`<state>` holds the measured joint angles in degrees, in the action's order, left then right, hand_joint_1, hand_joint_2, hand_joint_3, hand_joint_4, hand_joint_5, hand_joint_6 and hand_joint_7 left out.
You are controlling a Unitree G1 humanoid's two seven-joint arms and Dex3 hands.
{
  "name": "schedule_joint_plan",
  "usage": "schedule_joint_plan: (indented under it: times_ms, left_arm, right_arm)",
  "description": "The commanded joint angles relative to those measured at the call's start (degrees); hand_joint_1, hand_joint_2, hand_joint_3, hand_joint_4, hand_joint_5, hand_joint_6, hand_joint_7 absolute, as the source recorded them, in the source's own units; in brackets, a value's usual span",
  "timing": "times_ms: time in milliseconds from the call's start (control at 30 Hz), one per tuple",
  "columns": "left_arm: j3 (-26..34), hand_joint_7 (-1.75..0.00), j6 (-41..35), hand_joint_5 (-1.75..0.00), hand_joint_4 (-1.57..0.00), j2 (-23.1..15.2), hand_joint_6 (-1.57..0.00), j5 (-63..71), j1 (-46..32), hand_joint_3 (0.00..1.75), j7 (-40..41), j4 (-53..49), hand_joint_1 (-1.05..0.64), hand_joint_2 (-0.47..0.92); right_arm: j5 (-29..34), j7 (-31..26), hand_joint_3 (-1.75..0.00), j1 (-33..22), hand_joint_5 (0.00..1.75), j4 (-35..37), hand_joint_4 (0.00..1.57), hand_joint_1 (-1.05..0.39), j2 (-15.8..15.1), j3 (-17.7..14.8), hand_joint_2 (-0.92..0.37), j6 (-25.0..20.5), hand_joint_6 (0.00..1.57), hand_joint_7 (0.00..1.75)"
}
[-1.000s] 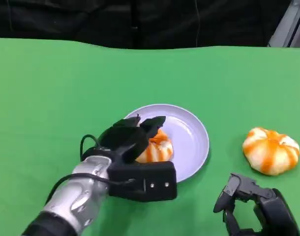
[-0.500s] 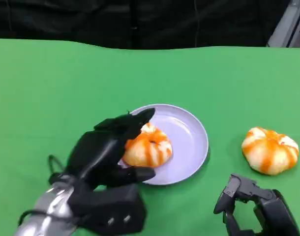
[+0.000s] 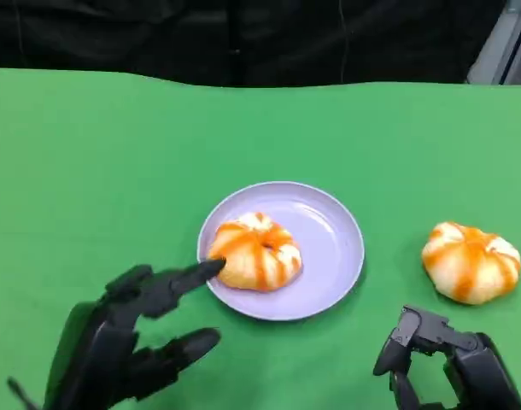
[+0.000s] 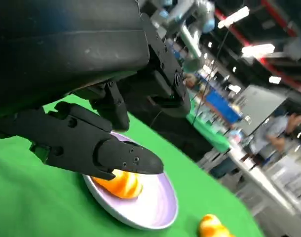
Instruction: Grasp the bread from the table and place it into the plate.
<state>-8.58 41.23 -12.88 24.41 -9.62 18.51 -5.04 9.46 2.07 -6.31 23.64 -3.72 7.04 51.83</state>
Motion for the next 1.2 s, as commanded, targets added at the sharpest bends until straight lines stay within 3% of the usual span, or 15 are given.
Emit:
schedule_joint_plan:
  times_ms: [33, 133, 233, 367, 500, 867, 1200]
  left_arm:
    - [1.59, -0.28, 6.83, -1.06, -0.7, 2.18, -0.95, -3.42, -1.25, 0.16, 1.69, -4.01, -0.1, 0.92]
    - [2.52, -0.43, 9.63, -1.19, -0.71, 4.22, -0.96, -5.4, -2.15, 0.25, 1.54, -6.17, -0.04, 0.89]
    - [3.53, -0.79, 10.94, -1.36, -0.73, 5.56, -0.9, -6.64, -3.2, 0.45, 1.14, -6.87, 0.0, 0.8]
    - [3.84, -1.15, 11.18, -1.49, -0.82, 7.04, -0.88, -10.62, -4.6, 0.9, -0.82, -6.71, 0.05, 0.66]
    - [3.61, -1.38, 10.13, -1.61, -0.82, 8.26, -0.81, -15.19, -5.96, 0.96, -3.95, -6.07, 0.07, 0.65]
    - [4.35, -1.59, 9.55, -1.75, -0.78, 9.82, -0.7, -21.61, -7.01, 1.05, -11.42, -6.02, 0.04, 0.6]
    - [5.89, -1.56, 10.09, -1.75, -0.77, 10.48, -0.71, -23.52, -6.36, 1.12, -14.92, -7.13, 0.05, 0.55]
  right_arm:
    - [0.05, -0.6, -1.4, 0.16, 1.75, -0.28, 0.81, -0.54, -1.04, -1.07, -0.36, 0.31, 0.79, 1.52]
    - [0.78, -1.05, -1.45, 0.21, 1.75, -0.31, 0.8, -0.52, -1.47, -1.38, -0.35, 0.42, 0.78, 1.52]
    - [0.78, -1.11, -1.42, 0.11, 1.75, -0.28, 0.79, -0.52, -1.57, -1.59, -0.37, 0.26, 0.77, 1.52]
    - [0.49, -0.74, -1.39, -0.27, 1.75, -0.95, 0.78, -0.52, -1.58, -1.71, -0.39, -0.55, 0.77, 1.52]
    - [0.49, -0.65, -1.38, -0.63, 1.75, -1.46, 0.77, -0.52, -1.67, -1.71, -0.39, -0.46, 0.76, 1.52]
    - [1.73, -1.02, -1.43, -1.27, 1.75, -1.78, 0.78, -0.54, -1.92, -1.55, -0.37, 0.63, 0.75, 1.53]
    - [-1.13, 0.8, -1.44, -0.69, 1.75, -0.17, 0.79, -0.53, -1.38, -0.53, -0.37, 1.62, 0.75, 1.53]
